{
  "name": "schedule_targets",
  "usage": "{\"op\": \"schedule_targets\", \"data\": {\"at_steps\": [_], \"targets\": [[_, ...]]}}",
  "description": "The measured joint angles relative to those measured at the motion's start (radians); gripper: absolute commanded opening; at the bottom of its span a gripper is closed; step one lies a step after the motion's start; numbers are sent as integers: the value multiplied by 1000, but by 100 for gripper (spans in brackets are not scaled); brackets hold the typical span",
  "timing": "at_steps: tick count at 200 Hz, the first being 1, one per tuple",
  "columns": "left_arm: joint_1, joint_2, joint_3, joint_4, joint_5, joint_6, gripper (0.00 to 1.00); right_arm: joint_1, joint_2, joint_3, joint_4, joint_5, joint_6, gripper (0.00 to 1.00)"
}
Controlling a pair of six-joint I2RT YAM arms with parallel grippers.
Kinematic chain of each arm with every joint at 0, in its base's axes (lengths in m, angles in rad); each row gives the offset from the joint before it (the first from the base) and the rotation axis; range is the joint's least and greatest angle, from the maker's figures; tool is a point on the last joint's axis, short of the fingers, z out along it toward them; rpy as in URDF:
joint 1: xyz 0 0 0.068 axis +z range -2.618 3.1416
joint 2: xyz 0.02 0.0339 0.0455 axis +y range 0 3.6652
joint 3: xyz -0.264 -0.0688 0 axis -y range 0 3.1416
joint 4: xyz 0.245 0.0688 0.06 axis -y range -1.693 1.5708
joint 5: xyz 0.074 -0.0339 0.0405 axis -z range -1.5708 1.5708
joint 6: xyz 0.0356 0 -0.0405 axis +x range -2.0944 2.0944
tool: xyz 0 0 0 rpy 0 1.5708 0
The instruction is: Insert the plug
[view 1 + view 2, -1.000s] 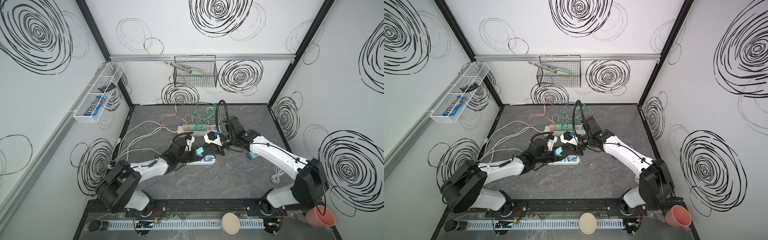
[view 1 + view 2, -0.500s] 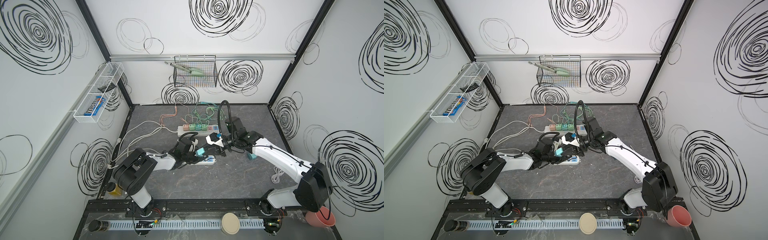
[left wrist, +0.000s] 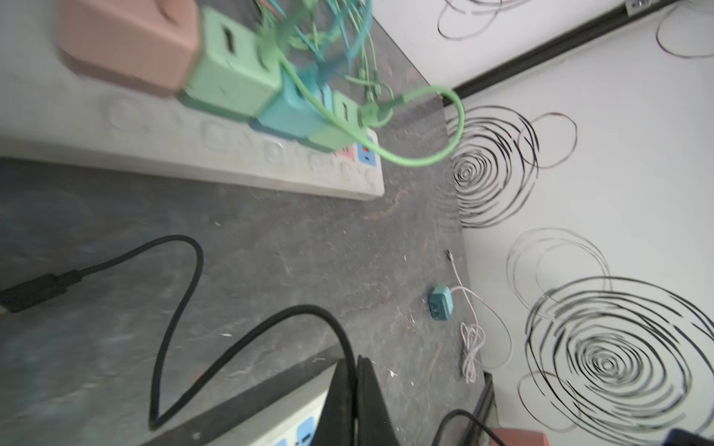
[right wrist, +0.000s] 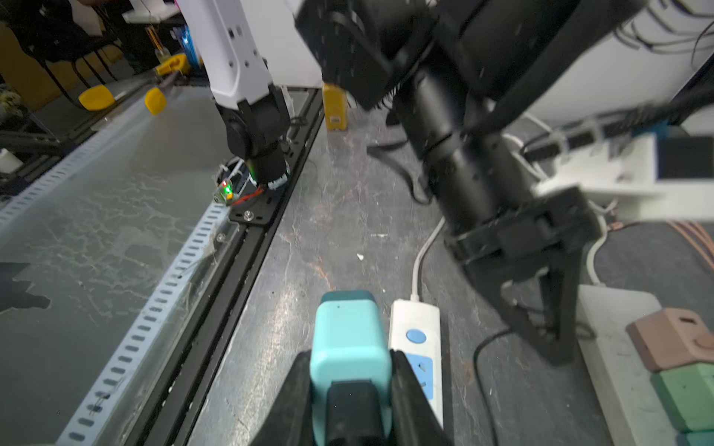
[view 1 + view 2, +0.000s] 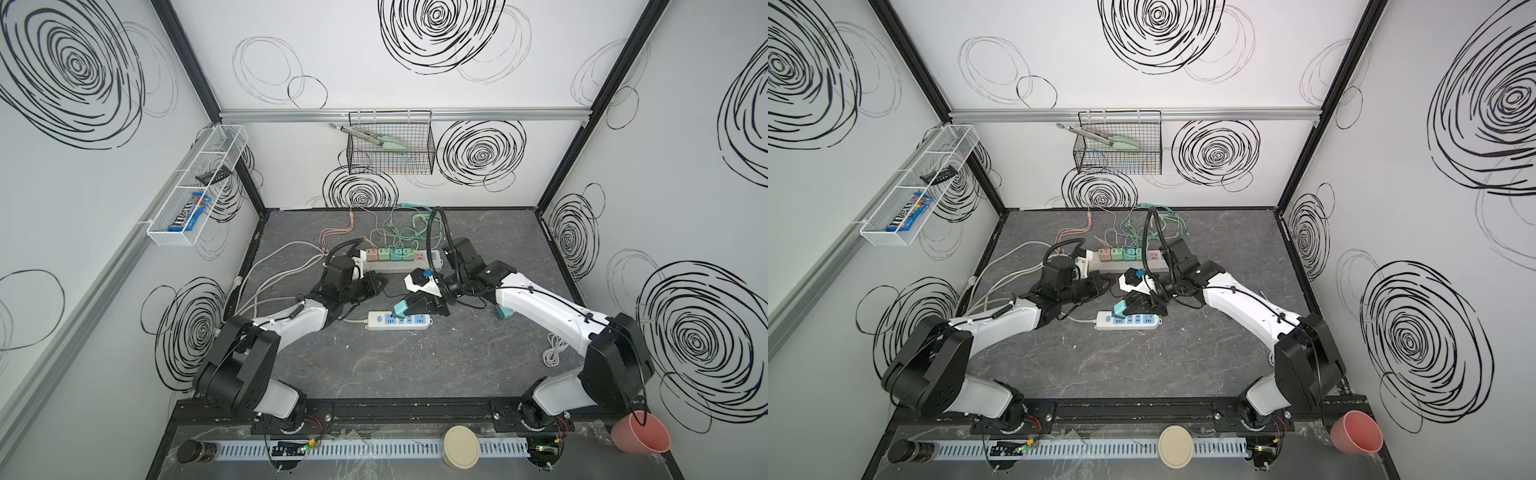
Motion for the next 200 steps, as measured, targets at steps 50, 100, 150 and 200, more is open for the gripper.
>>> {"op": "schedule_targets", "data": {"at_steps": [50,100,150,200], "targets": [[202,-274,40,-157,-169,113,0,106,152,115,-117,201,-23,0],[248,-401,60,-297,-222,198,0,195,314,324,-228,439,5,0],[247,-417,60,-368,-214,226,0,243,451,461,-368,644,50,0],[230,-414,60,-396,-210,238,0,248,461,471,-407,684,57,0]]}}
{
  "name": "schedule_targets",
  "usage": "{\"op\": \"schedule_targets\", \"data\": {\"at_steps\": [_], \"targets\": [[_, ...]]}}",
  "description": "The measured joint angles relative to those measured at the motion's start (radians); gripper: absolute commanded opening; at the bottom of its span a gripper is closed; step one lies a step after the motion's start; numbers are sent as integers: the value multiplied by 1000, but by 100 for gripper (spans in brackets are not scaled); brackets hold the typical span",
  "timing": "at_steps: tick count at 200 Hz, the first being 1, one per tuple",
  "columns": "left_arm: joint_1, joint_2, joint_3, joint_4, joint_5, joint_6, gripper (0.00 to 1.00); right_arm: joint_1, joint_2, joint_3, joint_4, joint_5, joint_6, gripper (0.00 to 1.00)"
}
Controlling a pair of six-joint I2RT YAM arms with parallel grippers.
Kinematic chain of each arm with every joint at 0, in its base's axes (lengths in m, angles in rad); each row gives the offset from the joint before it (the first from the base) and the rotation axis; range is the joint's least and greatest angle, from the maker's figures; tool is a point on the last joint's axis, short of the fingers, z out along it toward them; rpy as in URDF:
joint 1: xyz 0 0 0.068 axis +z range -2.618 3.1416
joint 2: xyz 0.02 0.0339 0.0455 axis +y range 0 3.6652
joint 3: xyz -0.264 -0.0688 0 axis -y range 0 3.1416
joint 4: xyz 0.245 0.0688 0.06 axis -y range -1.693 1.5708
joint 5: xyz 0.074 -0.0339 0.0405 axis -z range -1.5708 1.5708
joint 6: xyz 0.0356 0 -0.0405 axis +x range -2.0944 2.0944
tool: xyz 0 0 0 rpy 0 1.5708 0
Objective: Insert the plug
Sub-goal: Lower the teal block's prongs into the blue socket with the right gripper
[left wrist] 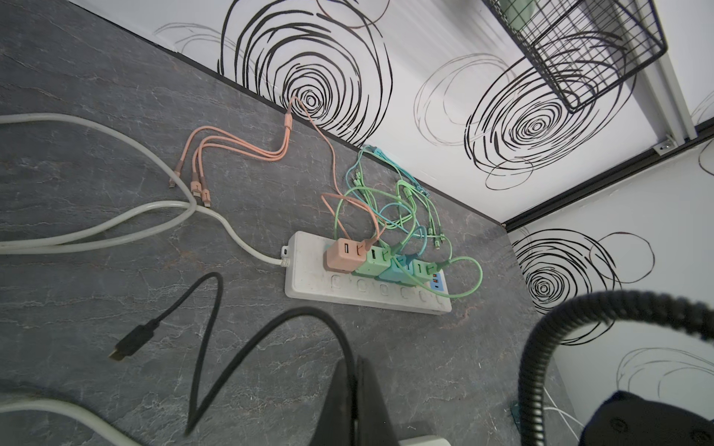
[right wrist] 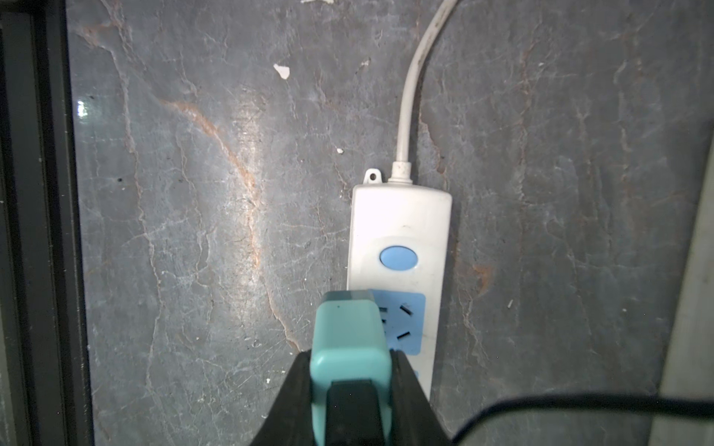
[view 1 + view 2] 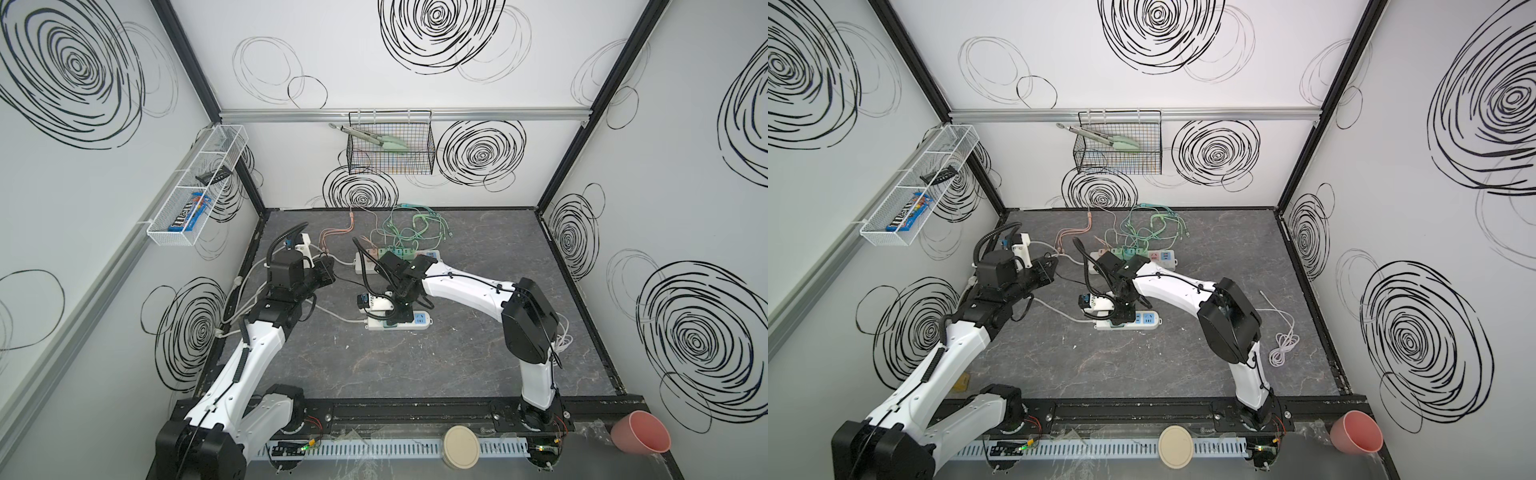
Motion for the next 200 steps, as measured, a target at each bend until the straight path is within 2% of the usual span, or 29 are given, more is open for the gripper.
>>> {"op": "schedule_targets", "data": {"at_steps": [200], "targets": [[-13,16,0,-9,1,29,0,-27,-43,-64,75,29,32,0]]}}
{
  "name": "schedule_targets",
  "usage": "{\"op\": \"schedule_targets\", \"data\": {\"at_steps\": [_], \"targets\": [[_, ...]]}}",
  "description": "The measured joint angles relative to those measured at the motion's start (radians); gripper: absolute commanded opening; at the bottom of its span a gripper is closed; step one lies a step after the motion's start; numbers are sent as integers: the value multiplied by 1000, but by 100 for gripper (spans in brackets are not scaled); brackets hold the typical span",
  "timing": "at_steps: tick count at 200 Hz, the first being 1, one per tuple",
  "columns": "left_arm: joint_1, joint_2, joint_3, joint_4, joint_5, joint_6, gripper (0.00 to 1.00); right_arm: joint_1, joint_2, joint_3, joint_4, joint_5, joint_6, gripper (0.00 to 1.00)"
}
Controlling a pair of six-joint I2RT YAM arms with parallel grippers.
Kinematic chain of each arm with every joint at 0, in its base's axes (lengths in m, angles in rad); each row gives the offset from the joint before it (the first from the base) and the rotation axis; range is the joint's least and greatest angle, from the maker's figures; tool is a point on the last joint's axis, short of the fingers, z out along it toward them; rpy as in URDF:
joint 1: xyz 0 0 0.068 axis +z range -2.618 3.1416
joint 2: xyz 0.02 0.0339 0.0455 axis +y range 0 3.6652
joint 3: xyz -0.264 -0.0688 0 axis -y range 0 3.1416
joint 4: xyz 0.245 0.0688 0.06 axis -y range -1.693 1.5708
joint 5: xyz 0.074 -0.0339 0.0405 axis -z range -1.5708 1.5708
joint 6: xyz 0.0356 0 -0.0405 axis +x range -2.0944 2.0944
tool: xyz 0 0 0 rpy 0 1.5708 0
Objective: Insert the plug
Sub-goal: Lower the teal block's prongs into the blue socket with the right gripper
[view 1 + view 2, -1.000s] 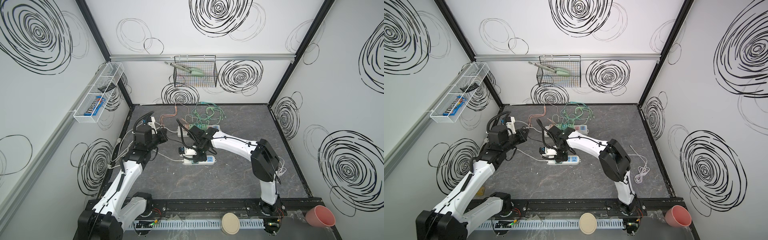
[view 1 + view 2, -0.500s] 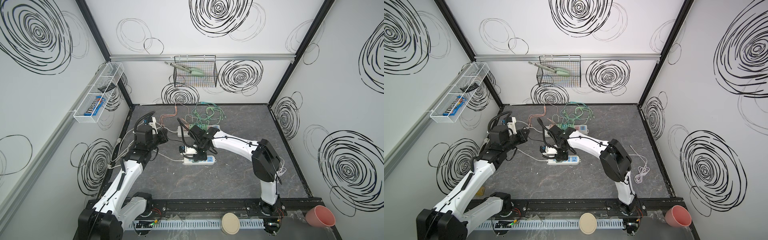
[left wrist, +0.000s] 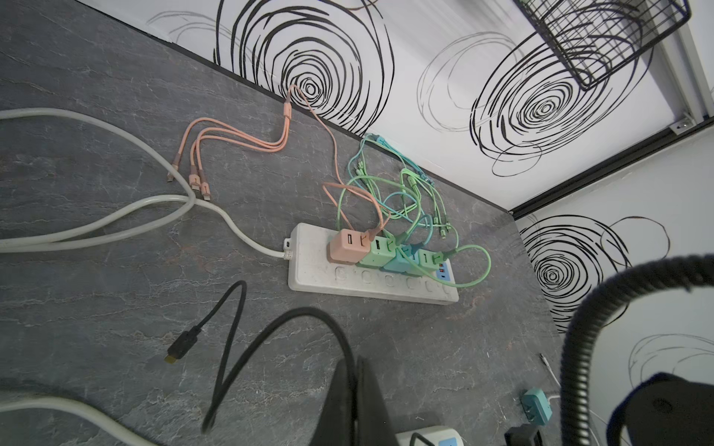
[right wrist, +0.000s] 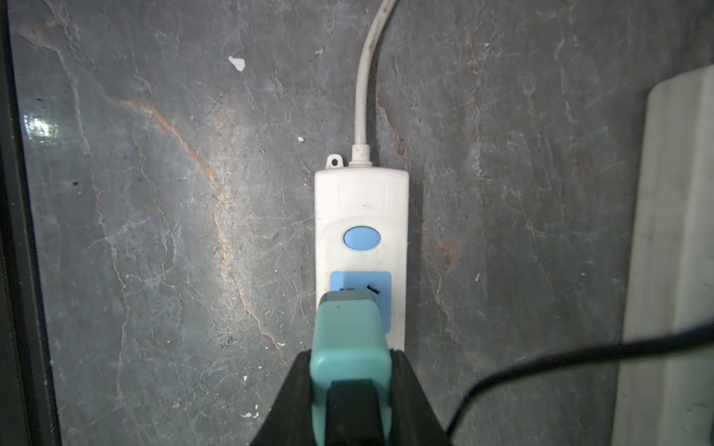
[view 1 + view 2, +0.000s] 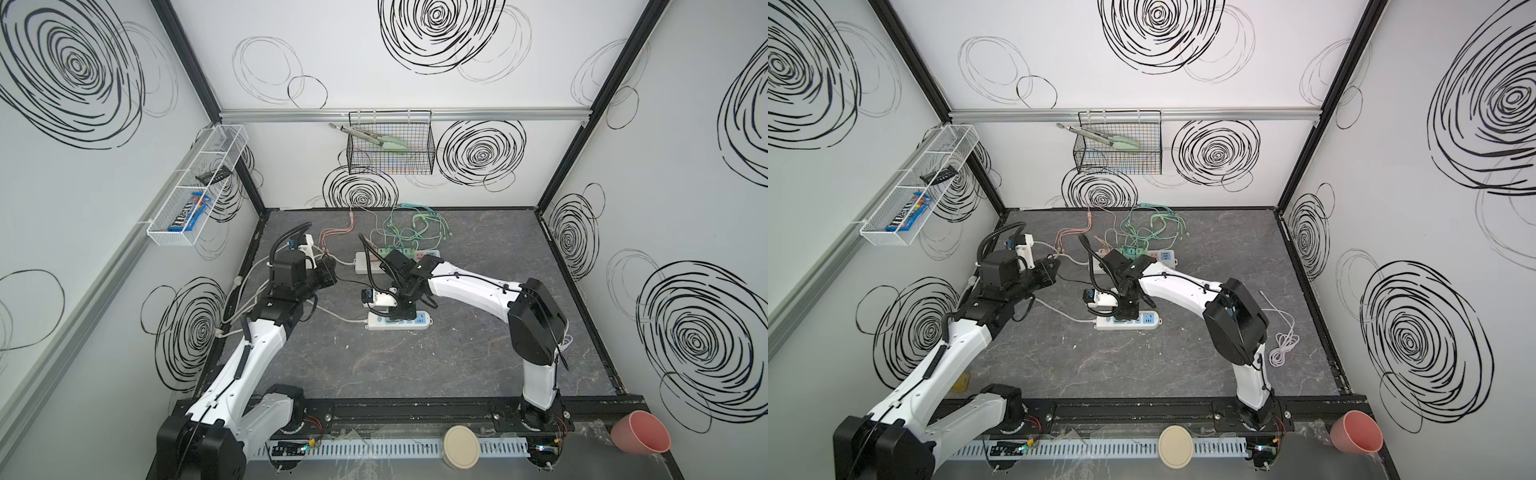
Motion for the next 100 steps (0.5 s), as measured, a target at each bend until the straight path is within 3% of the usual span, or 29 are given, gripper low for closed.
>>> {"op": "schedule_targets", "data": {"at_steps": [100], "targets": [[-2,20,0,-2,5,8,0,0,-22,-42,45,-8,0,0]]}}
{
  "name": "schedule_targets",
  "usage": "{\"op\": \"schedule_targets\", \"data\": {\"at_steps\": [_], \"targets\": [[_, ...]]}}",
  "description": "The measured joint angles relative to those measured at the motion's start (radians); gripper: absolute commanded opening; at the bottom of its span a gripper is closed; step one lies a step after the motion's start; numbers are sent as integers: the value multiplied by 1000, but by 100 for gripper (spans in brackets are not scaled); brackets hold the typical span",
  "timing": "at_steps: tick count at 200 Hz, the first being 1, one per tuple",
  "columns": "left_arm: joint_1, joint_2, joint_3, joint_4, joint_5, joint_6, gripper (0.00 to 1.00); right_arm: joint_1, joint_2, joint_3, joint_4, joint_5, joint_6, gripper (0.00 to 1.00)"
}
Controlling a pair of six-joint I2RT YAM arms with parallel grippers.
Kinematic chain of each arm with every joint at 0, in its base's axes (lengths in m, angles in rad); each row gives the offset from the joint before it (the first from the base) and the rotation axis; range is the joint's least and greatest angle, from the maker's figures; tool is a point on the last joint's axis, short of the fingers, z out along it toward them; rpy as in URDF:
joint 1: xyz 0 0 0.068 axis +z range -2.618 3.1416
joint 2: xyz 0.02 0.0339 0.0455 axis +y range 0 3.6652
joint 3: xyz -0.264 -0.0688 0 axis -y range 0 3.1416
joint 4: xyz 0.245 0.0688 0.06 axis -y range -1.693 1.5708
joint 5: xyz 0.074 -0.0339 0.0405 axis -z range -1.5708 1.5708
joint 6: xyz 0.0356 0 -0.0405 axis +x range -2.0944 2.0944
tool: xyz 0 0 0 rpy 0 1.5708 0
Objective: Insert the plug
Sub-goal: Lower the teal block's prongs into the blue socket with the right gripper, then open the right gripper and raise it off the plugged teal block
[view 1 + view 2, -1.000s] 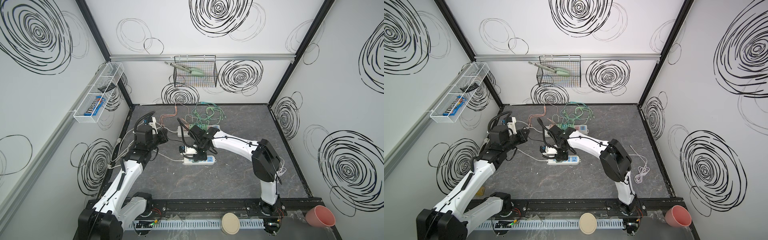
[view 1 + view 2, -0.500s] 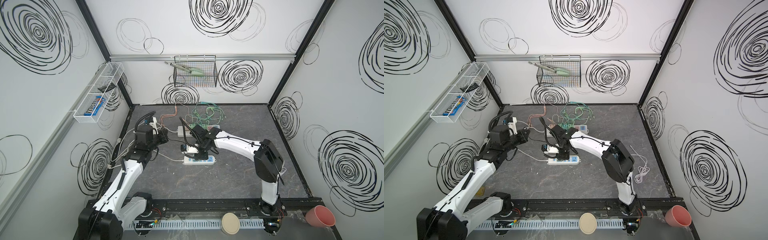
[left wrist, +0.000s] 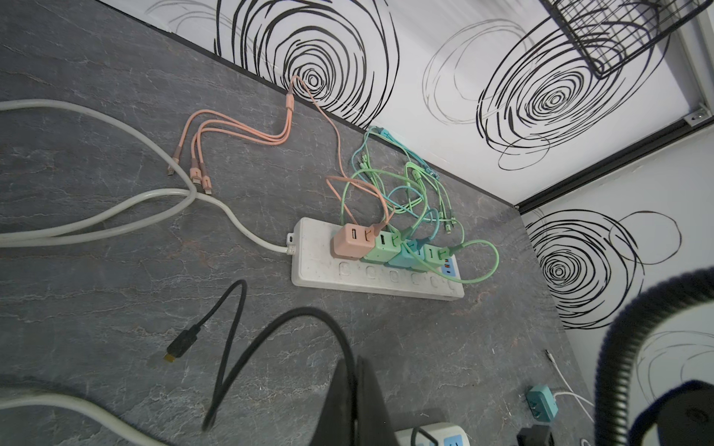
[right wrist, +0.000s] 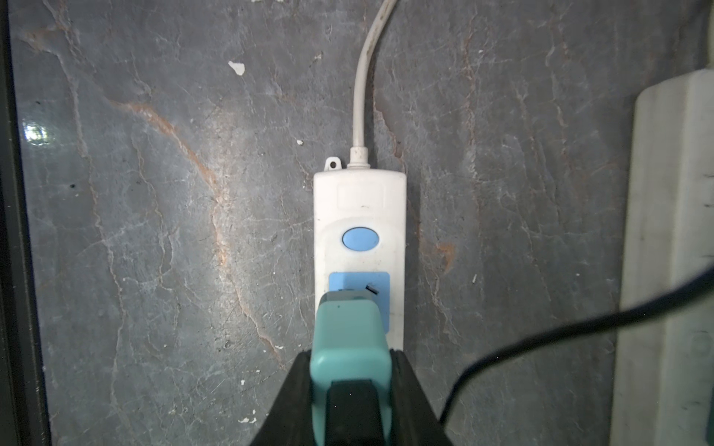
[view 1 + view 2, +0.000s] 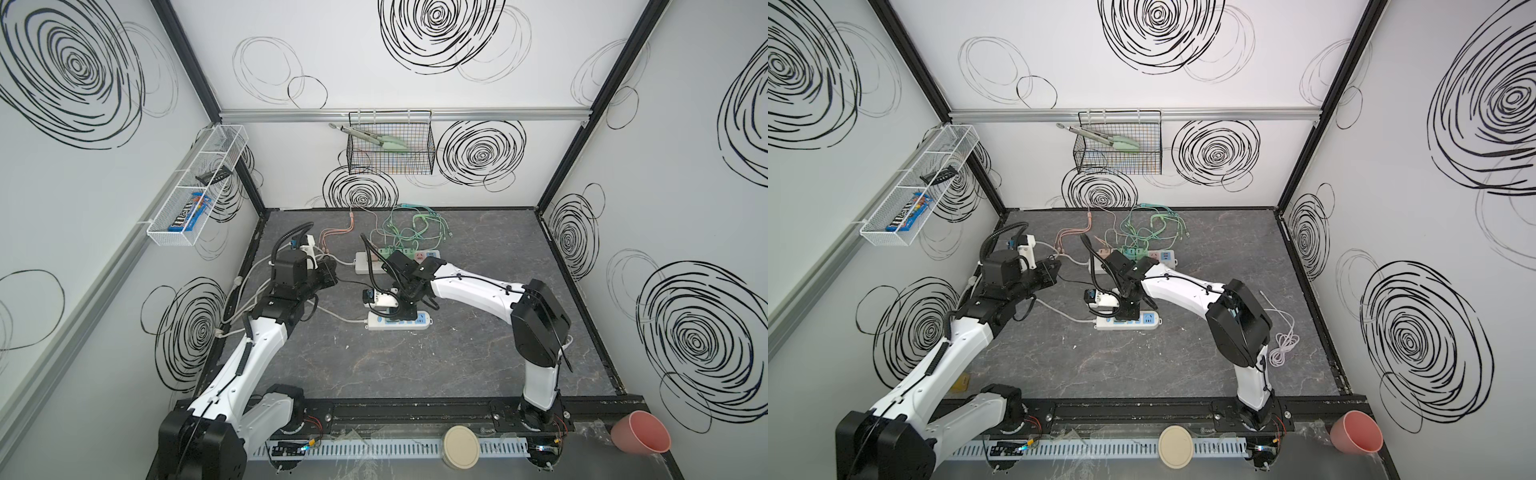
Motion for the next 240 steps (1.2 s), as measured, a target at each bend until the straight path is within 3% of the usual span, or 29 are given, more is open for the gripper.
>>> {"op": "schedule_targets", "data": {"at_steps": [149,240], "targets": [[-12,11,0,-2,5,14,0,1,0,-10,24,-26,5,0],[-19,17,0,-5,5,19,0,35,51,0,30,60,21,0]]}}
